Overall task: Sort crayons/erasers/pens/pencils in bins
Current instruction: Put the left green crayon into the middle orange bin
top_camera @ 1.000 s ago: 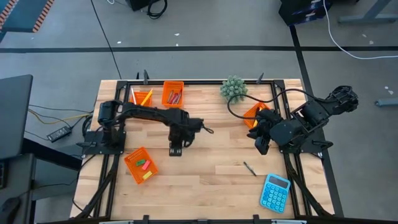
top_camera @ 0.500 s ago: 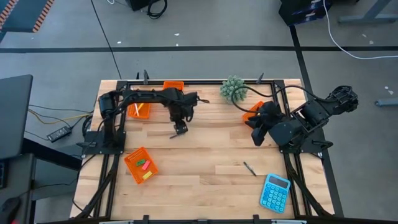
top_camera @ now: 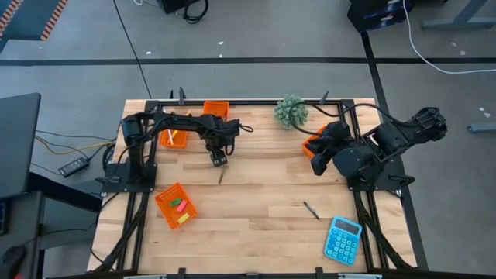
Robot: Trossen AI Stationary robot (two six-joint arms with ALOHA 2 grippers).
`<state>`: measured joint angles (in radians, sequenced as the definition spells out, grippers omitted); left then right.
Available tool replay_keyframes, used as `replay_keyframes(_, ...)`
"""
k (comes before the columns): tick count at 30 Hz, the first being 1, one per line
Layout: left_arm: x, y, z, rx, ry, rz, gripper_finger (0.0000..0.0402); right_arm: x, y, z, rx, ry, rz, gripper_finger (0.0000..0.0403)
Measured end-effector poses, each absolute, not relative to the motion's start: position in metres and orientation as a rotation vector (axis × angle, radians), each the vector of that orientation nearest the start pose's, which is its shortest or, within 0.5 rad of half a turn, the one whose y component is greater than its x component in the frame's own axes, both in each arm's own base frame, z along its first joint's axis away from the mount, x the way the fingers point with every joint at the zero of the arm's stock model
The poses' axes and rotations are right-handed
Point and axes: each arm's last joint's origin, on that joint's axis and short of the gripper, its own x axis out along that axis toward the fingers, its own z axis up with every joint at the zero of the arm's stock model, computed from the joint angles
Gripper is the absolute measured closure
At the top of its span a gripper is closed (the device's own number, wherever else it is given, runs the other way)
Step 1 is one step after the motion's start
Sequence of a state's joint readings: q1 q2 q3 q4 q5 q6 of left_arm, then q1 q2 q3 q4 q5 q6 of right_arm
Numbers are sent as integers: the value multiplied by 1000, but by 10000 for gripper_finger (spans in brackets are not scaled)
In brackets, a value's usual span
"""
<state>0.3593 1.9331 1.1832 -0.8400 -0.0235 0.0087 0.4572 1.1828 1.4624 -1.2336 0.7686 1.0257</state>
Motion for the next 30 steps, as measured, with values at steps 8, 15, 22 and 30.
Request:
replay_keyframes(8, 318, 122, 143, -240, 1567, 263, 185, 181, 62, 400, 423, 559, -638, 309)
replay_keyframes(15, 339, 107, 205, -601, 1276, 176, 199, 181, 64, 399, 475, 611, -592, 309)
replay_keyframes(22, 367, 2, 237, -513, 1070, -334, 224, 177, 65, 394, 570, 725, -554, 309)
replay_keyframes(30, 408, -95, 219, -570, 831, -456, 242, 164, 69, 387, 502, 911, -508, 309)
